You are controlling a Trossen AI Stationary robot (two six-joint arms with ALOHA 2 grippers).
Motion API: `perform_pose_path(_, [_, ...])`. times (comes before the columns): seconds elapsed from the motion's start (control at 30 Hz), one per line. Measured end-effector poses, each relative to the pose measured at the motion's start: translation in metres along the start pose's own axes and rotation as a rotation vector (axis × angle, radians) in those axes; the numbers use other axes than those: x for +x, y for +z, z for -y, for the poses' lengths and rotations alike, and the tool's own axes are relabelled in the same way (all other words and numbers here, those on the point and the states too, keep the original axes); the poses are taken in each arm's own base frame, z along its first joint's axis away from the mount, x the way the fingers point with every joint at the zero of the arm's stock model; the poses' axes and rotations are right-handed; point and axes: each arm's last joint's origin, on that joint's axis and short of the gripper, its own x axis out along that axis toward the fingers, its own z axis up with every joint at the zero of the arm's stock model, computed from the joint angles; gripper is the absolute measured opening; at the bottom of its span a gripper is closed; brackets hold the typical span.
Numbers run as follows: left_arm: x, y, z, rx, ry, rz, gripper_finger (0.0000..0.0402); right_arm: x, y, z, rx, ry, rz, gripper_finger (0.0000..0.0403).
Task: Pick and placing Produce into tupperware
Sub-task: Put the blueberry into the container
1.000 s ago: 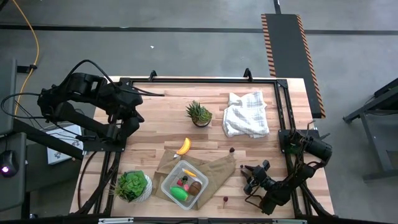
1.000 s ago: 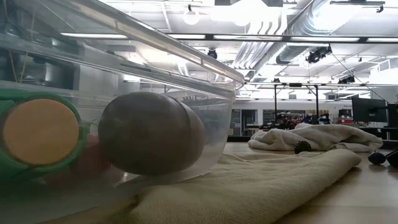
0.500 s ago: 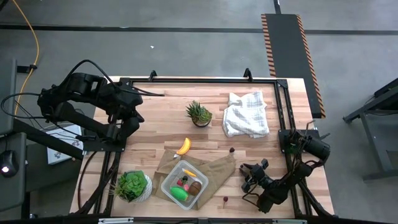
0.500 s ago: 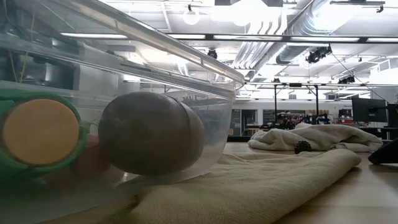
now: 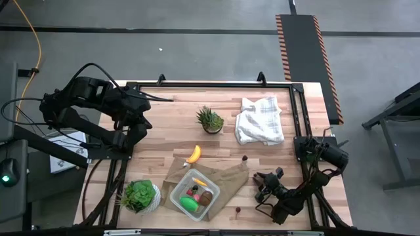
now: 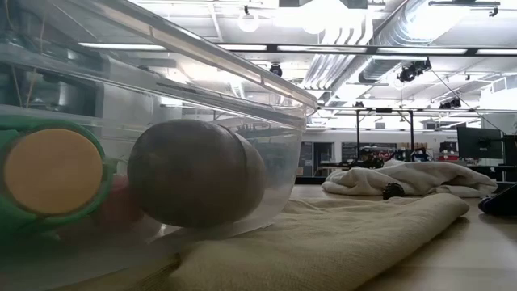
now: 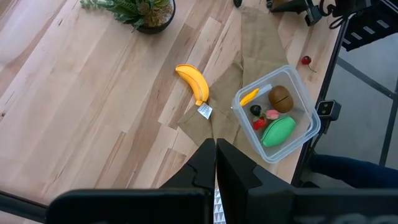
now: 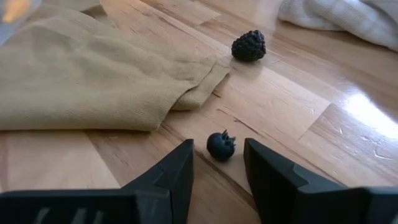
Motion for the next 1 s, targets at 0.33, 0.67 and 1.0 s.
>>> perform_pose_path(0.33, [0.0000, 0.0000, 0.0000, 0.000, 0.000, 0.000, 0.0003, 0.0000, -0.0002, -0.0003, 0.003, 0.001, -0.004, 0.0090])
perform_pose_path(0.67, [0.0000, 0.0000, 0.0000, 0.001, 0.000, 0.000, 0.0003, 0.0010, 0.0004, -0.0008, 0.009, 0.000, -0.001, 0.0082])
perform_pose_path(1.0, [0.0000, 0.0000, 0.0000, 0.004, 0.000, 0.000, 0.0003, 0.0060, 0.0028, -0.0028, -0.007, -0.007, -0.002, 0.0082])
